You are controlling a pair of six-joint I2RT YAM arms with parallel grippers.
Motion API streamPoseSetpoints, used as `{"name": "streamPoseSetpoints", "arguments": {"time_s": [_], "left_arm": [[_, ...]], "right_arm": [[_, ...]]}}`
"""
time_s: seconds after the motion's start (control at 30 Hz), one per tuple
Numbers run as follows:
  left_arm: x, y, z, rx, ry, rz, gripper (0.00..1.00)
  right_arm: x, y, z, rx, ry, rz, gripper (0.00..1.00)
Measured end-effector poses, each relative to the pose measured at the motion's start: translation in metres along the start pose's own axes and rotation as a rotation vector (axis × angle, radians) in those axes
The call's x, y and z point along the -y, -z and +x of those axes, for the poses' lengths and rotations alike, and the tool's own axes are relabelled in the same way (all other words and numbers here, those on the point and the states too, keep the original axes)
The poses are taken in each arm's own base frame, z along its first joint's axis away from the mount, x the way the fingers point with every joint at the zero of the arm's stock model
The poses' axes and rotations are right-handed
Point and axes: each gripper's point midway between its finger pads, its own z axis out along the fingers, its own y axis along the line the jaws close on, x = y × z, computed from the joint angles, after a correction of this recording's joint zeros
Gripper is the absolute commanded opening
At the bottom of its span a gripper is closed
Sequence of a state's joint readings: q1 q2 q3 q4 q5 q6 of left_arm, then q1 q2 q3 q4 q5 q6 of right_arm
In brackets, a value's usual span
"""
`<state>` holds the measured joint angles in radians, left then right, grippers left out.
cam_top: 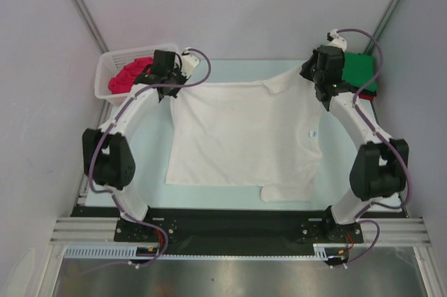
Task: Fold and stack the t-shirts
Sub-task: Flatten the tshirt out
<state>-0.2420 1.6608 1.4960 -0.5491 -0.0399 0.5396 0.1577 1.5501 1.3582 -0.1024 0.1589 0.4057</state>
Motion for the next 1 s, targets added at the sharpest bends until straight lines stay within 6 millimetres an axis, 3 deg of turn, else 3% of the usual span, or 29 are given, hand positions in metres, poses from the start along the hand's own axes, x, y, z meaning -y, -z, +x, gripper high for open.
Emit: {"name": "streamPoseSetpoints", "arguments": {"time_s": [0.13,0.23,0.43,0.47,0.5,0.53,0.57,0.6,0.63,0.67,0.77,0.87,0.93,1.0], "left_arm": [[-0.003,-0.06,0.002,-0.051,0.018,-0.015,0.0],[-0.009,-0.091,-0.001,-0.064,0.032,-0.04,0.02],[-0.024,-0.131,-0.015,-0.058,0.042,-0.113,0.3],[-0.027,-0.136,-0.016,-0.063,0.042,-0.129,0.36],[-0.031,-0.14,-0.019,-0.059,0.04,-0.145,0.45],[-0.035,-0.146,-0.021,-0.062,0.036,-0.167,0.61],[-0.039,-0.151,-0.023,-0.065,0.032,-0.189,0.66],[-0.043,-0.155,-0.026,-0.065,0.035,-0.21,0.72],[-0.047,-0.16,-0.029,-0.065,0.034,-0.231,0.82],[-0.051,-0.164,-0.032,-0.067,0.031,-0.249,0.85],[-0.052,-0.165,-0.031,-0.081,0.034,-0.262,0.89],[-0.042,-0.155,-0.028,-0.074,0.028,-0.22,0.89],[-0.024,-0.136,-0.017,-0.094,0.011,-0.155,0.89],[-0.001,-0.105,-0.01,-0.088,-0.028,-0.079,0.86]], "right_arm": [[0.022,-0.059,0.035,-0.06,-0.053,0.022,0.0],[0.035,-0.096,0.054,-0.091,-0.088,0.041,0.0],[0.034,-0.159,0.054,-0.082,-0.137,0.031,0.09],[0.033,-0.168,0.053,-0.076,-0.147,0.028,0.13],[0.032,-0.175,0.051,-0.072,-0.158,0.024,0.31],[0.029,-0.184,0.048,-0.066,-0.177,0.013,0.4],[0.028,-0.19,0.048,-0.067,-0.185,0.007,0.48],[0.027,-0.198,0.047,-0.074,-0.2,0.002,0.65],[0.026,-0.207,0.044,-0.079,-0.216,-0.01,0.71],[0.027,-0.212,0.043,-0.087,-0.221,-0.013,0.74],[0.034,-0.216,0.039,-0.121,-0.211,-0.003,0.81],[0.046,-0.202,0.039,-0.165,-0.182,0.039,0.84],[0.056,-0.182,0.045,-0.197,-0.167,0.074,0.84],[0.067,-0.14,0.062,-0.266,-0.152,0.124,0.85]]}}
